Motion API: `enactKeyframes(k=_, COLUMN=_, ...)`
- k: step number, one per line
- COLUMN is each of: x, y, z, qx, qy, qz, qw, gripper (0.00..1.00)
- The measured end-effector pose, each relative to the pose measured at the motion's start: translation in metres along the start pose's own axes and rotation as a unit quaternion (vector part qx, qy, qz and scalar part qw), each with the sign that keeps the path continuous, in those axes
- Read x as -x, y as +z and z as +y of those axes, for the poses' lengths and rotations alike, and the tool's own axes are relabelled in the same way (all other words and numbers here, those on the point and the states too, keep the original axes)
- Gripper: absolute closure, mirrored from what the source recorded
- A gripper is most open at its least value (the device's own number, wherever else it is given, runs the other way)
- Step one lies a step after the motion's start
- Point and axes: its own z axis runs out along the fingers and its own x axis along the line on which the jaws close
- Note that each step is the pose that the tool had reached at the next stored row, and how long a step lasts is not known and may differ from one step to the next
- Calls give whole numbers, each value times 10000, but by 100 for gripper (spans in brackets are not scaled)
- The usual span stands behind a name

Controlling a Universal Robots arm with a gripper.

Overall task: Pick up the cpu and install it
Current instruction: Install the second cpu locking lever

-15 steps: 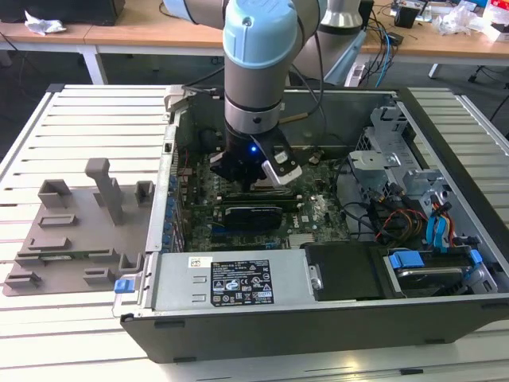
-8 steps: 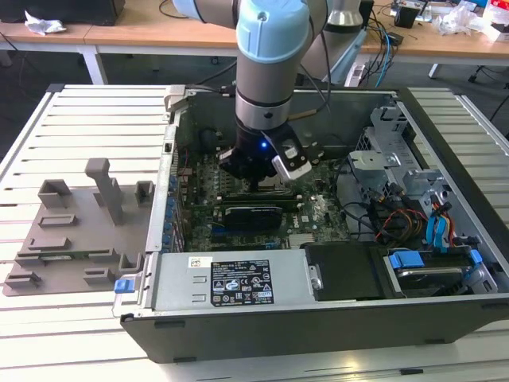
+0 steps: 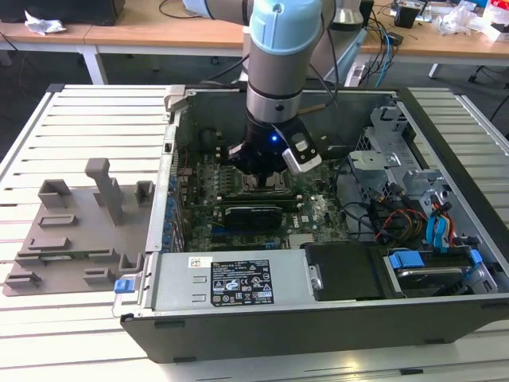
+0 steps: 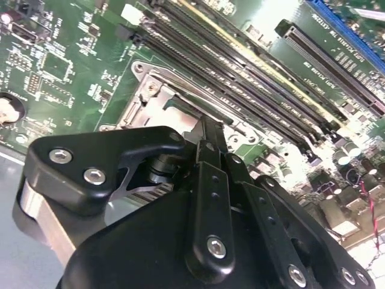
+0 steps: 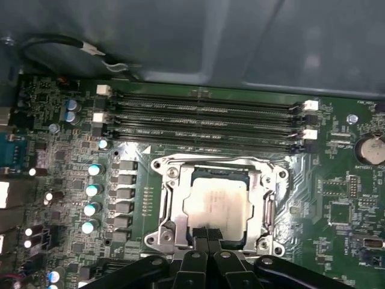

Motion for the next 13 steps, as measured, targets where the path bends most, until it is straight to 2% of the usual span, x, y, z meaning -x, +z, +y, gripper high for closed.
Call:
enactKeyframes(k=9, x=130, y=-34, z=89, qx=-57, qy=1, qz=4, qw=10000, gripper=89)
enactKeyframes(k=10, x=144, y=-206, z=158, qx=-159, qy=1, qz=11, qw=9999, gripper=89)
enactKeyframes(k=11, x=145, y=-334, z=188, qx=-199, qy=2, qz=13, qw=9998, gripper=89)
enactKeyframes(k=13, x=145, y=-336, z=188, qx=-200, qy=2, qz=13, qw=9998, gripper=89)
